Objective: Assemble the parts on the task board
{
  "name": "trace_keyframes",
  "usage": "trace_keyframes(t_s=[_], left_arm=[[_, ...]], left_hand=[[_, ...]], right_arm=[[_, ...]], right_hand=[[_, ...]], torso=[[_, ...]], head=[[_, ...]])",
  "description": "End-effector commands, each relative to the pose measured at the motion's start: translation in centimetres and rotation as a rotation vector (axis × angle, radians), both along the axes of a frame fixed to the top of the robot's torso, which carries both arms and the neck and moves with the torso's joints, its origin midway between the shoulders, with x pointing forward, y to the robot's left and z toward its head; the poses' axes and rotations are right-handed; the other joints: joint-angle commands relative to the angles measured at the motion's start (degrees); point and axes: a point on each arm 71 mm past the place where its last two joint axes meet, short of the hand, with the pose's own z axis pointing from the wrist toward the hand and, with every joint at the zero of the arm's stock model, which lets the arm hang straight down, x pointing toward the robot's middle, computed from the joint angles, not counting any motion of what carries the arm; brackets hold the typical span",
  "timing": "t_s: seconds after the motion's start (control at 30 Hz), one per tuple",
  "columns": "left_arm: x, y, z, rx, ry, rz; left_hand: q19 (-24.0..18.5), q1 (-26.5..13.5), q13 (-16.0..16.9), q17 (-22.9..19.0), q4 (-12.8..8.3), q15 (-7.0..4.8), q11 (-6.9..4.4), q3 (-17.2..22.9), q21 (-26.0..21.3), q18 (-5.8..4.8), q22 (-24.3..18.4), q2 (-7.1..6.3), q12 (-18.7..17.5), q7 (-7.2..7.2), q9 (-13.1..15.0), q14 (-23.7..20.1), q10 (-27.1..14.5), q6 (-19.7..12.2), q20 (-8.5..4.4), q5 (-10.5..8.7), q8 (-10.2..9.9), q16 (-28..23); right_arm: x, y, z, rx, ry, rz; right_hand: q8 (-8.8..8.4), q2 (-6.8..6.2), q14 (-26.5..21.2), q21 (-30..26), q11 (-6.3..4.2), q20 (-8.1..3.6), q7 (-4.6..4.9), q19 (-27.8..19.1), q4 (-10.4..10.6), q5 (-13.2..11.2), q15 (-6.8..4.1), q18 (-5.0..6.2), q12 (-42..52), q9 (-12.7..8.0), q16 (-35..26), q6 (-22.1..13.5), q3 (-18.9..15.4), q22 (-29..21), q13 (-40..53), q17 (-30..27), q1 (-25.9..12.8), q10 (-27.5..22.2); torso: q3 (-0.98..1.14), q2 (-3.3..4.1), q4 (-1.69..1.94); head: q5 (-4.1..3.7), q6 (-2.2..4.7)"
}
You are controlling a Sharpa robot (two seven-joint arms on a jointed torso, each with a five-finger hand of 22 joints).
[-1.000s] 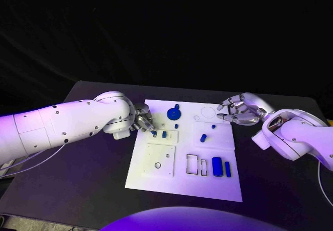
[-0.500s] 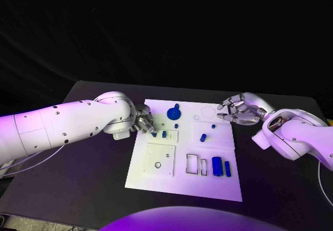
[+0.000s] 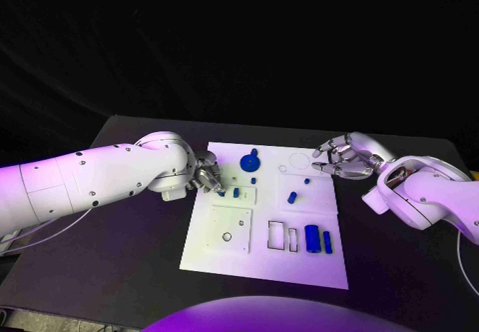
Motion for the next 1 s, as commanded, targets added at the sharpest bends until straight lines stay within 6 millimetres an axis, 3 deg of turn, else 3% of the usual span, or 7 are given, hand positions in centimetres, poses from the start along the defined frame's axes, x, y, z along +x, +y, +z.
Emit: trace_keyframes(t_s=[0.03, 1.0], left_arm=[[-0.14, -0.12, -0.21, 0.017, 0.014, -0.023], [-0.04, -0.73, -0.84, 0.010, 0.035, -0.015]], left_hand=[[0.05, -0.14, -0.08, 0.07, -10.37, -0.50, -0.29, 10.69, 0.20, -0.61, 0.00, 0.21, -0.33, -0.46, 2.21, 0.62, 0.26, 0.54, -0.19, 0.36, 0.16, 0.04], [-0.11, -4.83, -2.64, 0.10, -8.15, -0.82, -0.81, 9.45, 0.06, -0.61, 0.04, 0.09, -1.44, -1.36, 3.68, 0.67, 0.64, 0.86, -0.27, -0.99, 1.22, 0.04]], right_arm=[[-0.05, 0.07, -0.03, -0.004, 0.000, 0.008], [-0.07, 0.02, -0.01, -0.003, -0.002, 0.007]], right_hand=[[0.37, 0.21, 3.31, -0.33, -0.10, 0.01, 0.10, -0.15, 0.20, 0.09, -0.26, 0.45, -0.30, 0.05, -0.38, -0.32, -0.03, 7.04, -0.05, 3.71, -0.26, -0.28], [0.47, 0.18, 3.30, -0.49, -0.12, -0.02, 0.08, -0.21, 0.27, 0.11, -0.28, 0.48, -0.34, 0.08, -0.44, -0.32, -0.09, 6.96, -0.13, 3.62, -0.24, -0.31]], torso=[[0.00, -0.02, -0.02], [0.04, -0.02, 0.00]], head=[[0.01, 0.00], [-0.39, -0.30]])
